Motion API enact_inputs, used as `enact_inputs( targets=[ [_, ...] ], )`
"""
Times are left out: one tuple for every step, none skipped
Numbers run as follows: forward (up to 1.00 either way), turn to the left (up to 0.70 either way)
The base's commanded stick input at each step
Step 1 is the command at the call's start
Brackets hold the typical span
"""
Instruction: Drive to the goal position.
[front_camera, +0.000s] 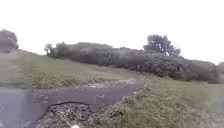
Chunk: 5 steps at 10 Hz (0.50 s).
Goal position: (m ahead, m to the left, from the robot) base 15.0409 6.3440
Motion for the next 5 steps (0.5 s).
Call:
enact_inputs(
  targets=[
    [0.0, 0.0],
    [0.0, 0.0],
    [0.0, 0.0],
    [0.0, -0.05],
    [0.0, -0.23]
  ],
)
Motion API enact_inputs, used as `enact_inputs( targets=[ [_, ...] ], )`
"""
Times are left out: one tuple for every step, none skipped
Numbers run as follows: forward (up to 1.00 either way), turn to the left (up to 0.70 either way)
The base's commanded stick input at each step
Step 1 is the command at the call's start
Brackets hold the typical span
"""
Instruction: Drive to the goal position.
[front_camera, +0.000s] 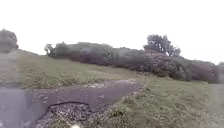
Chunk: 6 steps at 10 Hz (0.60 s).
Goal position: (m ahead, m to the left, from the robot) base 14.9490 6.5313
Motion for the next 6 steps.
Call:
enact_inputs(
  targets=[
    [0.0, -0.5],
    [0.0, -0.5],
    [0.0, -0.5],
    [0.0, -0.5],
    [0.0, -0.5],
    [0.0, -0.5]
  ],
)
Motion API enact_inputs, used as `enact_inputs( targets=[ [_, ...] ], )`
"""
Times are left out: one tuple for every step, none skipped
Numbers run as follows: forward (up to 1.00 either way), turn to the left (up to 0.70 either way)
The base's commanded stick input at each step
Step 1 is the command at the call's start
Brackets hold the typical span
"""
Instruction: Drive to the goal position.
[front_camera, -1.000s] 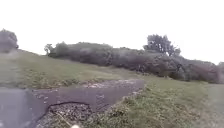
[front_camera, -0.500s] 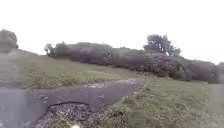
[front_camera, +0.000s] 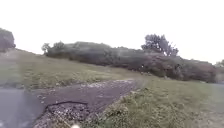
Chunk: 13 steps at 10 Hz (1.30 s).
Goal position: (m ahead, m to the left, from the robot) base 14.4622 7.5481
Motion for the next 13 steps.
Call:
enact_inputs(
  targets=[
    [0.0, -0.5],
    [0.0, -0.5],
    [0.0, -0.5],
    [0.0, -0.5],
    [0.0, -0.5],
    [0.0, -0.5],
    [0.0, -0.5],
    [0.0, -0.5],
    [0.0, -0.5],
    [0.0, -0.5],
    [0.0, -0.5],
    [0.0, -0.5],
    [0.0, -0.5]
  ],
)
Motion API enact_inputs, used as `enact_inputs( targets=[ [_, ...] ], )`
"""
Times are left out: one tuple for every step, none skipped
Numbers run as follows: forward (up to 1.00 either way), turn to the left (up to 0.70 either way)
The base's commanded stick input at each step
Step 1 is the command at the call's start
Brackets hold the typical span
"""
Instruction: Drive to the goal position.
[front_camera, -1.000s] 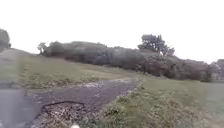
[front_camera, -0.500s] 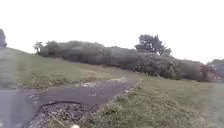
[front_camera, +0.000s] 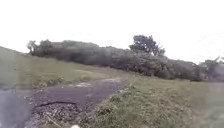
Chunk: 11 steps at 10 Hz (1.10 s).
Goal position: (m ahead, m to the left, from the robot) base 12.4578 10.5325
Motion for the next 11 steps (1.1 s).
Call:
enact_inputs(
  targets=[
    [0.0, -0.5],
    [0.0, -0.5],
    [0.0, -0.5],
    [0.0, -0.5],
    [0.0, -0.5],
    [0.0, -0.5],
    [0.0, -0.5],
    [0.0, -0.5],
    [0.0, -0.5],
    [0.0, -0.5],
    [0.0, -0.43]
  ],
)
